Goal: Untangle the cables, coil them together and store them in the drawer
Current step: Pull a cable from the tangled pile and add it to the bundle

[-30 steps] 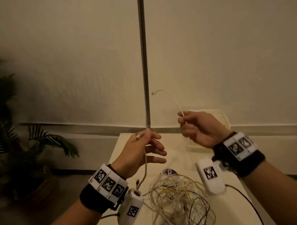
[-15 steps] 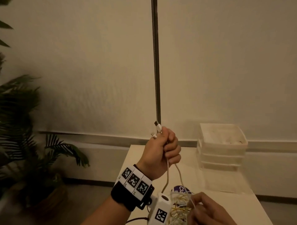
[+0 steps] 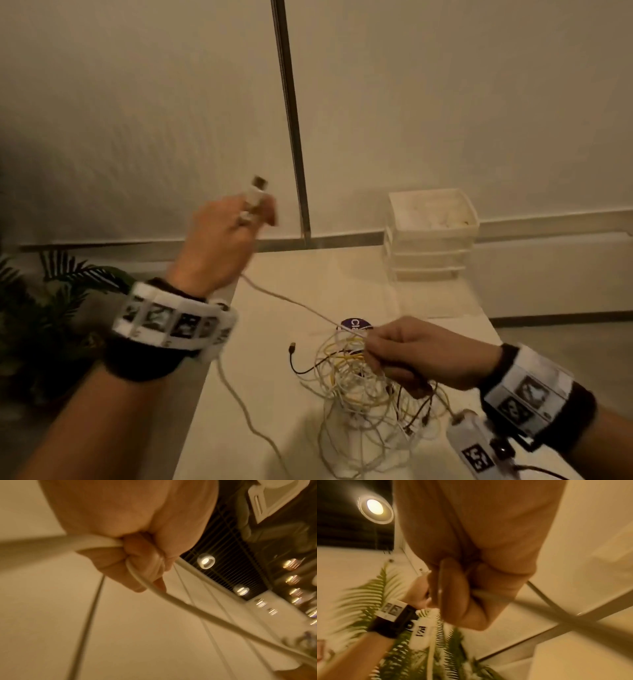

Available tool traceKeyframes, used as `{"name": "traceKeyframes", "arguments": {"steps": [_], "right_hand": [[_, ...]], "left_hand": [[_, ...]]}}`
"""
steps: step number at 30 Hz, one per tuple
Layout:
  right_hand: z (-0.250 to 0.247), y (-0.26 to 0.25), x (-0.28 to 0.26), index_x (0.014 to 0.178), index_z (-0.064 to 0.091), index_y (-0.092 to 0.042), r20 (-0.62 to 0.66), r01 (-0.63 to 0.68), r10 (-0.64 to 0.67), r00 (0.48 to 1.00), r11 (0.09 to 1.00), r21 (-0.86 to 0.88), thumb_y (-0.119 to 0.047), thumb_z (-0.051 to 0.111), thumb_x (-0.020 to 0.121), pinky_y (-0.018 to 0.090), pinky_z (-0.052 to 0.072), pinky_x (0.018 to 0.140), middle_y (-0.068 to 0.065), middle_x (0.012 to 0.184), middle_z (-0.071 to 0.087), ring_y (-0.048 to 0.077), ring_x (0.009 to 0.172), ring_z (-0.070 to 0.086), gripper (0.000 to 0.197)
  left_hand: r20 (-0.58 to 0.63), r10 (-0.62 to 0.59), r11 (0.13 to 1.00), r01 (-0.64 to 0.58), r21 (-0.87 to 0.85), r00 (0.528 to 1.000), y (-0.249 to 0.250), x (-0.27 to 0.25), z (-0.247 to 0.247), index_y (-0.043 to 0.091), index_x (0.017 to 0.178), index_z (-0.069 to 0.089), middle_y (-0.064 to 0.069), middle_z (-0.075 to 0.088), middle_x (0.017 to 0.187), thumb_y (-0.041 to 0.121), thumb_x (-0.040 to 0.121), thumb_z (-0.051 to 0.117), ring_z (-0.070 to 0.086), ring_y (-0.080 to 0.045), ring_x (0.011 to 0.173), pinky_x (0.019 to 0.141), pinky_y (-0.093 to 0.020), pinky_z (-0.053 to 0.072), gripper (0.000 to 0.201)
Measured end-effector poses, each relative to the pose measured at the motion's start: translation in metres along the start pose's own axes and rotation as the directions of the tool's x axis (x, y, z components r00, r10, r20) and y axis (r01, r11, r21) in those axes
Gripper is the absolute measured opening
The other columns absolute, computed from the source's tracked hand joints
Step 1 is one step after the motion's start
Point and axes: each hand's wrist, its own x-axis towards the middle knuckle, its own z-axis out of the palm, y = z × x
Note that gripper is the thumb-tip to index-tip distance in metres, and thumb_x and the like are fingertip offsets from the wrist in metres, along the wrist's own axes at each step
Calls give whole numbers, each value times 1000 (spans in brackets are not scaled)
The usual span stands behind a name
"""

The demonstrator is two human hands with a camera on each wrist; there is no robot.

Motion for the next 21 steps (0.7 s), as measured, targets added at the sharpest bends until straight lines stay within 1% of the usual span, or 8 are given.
{"name": "traceKeyframes", "arguments": {"steps": [2, 4, 7, 9, 12, 17, 19, 21], "right_hand": [[-16, 17, -17, 72, 55, -19, -72, -45, 42, 997, 998, -35, -44, 47, 95, 25, 28, 44, -5, 50, 35, 12, 42, 25, 35], [-25, 20, -23, 68, 53, -20, -186, -63, 48, 981, 995, -76, -46, 49, 94, 24, 24, 44, -4, 53, 33, 12, 45, 24, 36], [-21, -8, -12, 69, 53, -19, -241, -22, -61, 969, 945, -325, -36, 44, 99, 23, 28, 42, -7, 54, 37, 10, 45, 30, 36], [-16, -35, -1, 69, 56, -17, -231, 56, -175, 957, 895, -443, -30, 43, 101, 21, 31, 43, -10, 52, 41, 8, 44, 34, 36], [-19, -63, 4, 67, 60, -15, -227, 111, -251, 941, 863, -493, -20, 45, 100, 21, 30, 43, -10, 51, 43, 6, 42, 34, 36], [-32, -69, 0, 69, 59, -12, -232, 142, -257, 938, 896, -420, -34, 47, 98, 22, 27, 43, -10, 50, 36, 11, 45, 28, 38], [-42, -59, -6, 70, 56, -12, -241, 157, -240, 940, 934, -321, -34, 44, 100, 24, 25, 46, -7, 52, 32, 12, 47, 25, 39], [-52, -42, -16, 71, 53, -11, -268, 123, -193, 944, 958, -258, -31, 42, 100, 28, 22, 48, -4, 54, 29, 13, 48, 23, 37]], "left_hand": [[-23, -91, 988, 94, 120, 996, -24, -6, -28, 17, 89, 71, 14, 52, 67, 36, 100, 37, 51, -10, 64, 58, -21, 32, 40], [120, -103, 993, 95, 73, 987, -23, -15, -30, 21, 97, 72, 9, 60, 80, 40, 99, 36, 57, -16, 76, 64, -21, 38, 41], [403, 118, 989, -71, -128, 907, 16, -36, 21, 21, 117, 66, 10, 63, 111, 35, 98, 37, 59, 6, 86, 77, -14, 45, 37], [487, 205, 968, -102, -231, 849, 44, -45, 58, 23, 139, 50, 5, 62, 116, 29, 101, 41, 55, 17, 76, 72, -10, 41, 39], [366, 166, 940, -34, -340, 916, 62, -45, 79, 23, 122, 59, 13, 65, 91, 14, 100, 44, 57, 7, 66, 62, -15, 40, 28], [165, 157, 979, -131, -157, 974, 54, -33, 71, 29, 74, 55, 6, 63, 72, 12, 89, 42, 57, -17, 66, 60, -31, 39, 26], [20, 31, 993, -29, -110, 999, 34, -23, 53, 30, 64, 43, 2, 56, 63, 10, 86, 39, 52, -23, 64, 56, -28, 35, 30], [-143, -223, 972, 210, -102, 964, 0, -14, 27, 24, 60, 43, 3, 47, 58, 16, 87, 36, 47, -24, 64, 53, -27, 32, 28]]}}
